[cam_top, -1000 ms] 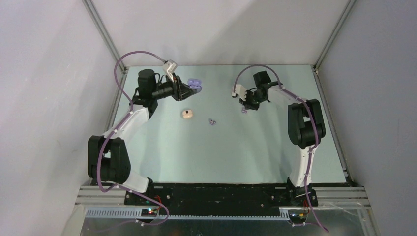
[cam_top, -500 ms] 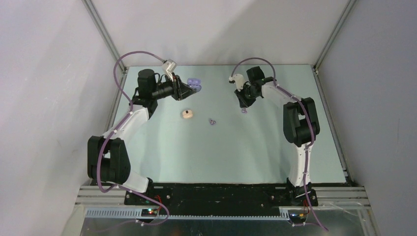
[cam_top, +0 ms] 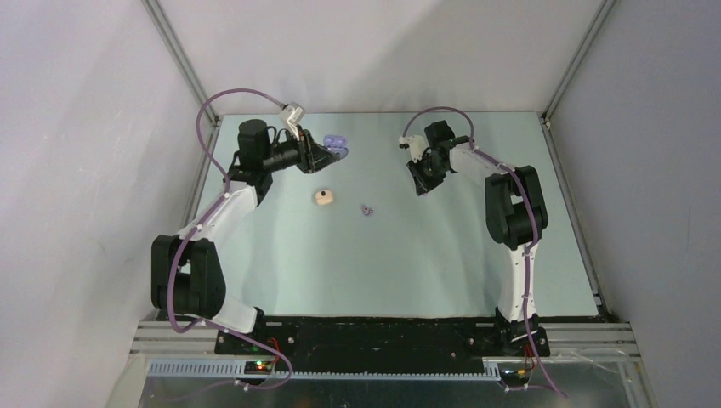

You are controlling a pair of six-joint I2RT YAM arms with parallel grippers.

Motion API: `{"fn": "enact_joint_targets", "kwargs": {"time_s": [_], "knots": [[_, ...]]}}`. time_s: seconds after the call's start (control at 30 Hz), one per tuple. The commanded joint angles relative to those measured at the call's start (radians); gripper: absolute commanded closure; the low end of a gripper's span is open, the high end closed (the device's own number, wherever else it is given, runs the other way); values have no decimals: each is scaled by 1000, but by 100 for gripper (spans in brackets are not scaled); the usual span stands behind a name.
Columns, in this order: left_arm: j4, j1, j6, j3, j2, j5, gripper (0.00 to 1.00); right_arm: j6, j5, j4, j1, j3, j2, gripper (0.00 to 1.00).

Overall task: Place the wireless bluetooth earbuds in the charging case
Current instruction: Move the right earbud to the center of the board.

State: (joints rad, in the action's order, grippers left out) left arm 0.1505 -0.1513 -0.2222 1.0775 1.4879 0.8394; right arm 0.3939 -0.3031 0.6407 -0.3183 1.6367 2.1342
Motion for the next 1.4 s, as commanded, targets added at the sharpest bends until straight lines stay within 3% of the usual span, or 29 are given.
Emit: {"fn": "enact_joint_targets", "kwargs": {"time_s": [0.0, 0.3, 0.63, 0.93, 1.03, 1.1, 1.2, 1.3, 1.37], "knots": [[28, -1, -18, 15, -39, -9, 100, -34, 25, -18, 14, 45, 15, 74], [15, -1, -22, 42, -17, -9, 100, -34, 70, -32, 29, 60, 26, 71], [11, -2, -26, 53, -2, -19, 100, -25, 189, -67, 41, 72, 33, 78], [-4, -2, -20, 59, 1, -35, 100, 11, 177, -48, 45, 67, 56, 77], [-6, -3, -20, 61, 4, -38, 100, 35, 155, -31, 45, 66, 61, 81], [-10, -4, -19, 63, 2, -38, 100, 58, 96, 4, 45, 80, 54, 87], [-27, -2, -4, 66, -2, -36, 100, 132, -141, 146, 48, 143, 29, 96], [-47, -3, 10, 65, -3, -31, 100, 386, -422, 263, 56, 109, -62, 93], [-57, -2, 19, 66, -5, -27, 100, 679, -558, 373, 40, 31, -130, 88]]}}
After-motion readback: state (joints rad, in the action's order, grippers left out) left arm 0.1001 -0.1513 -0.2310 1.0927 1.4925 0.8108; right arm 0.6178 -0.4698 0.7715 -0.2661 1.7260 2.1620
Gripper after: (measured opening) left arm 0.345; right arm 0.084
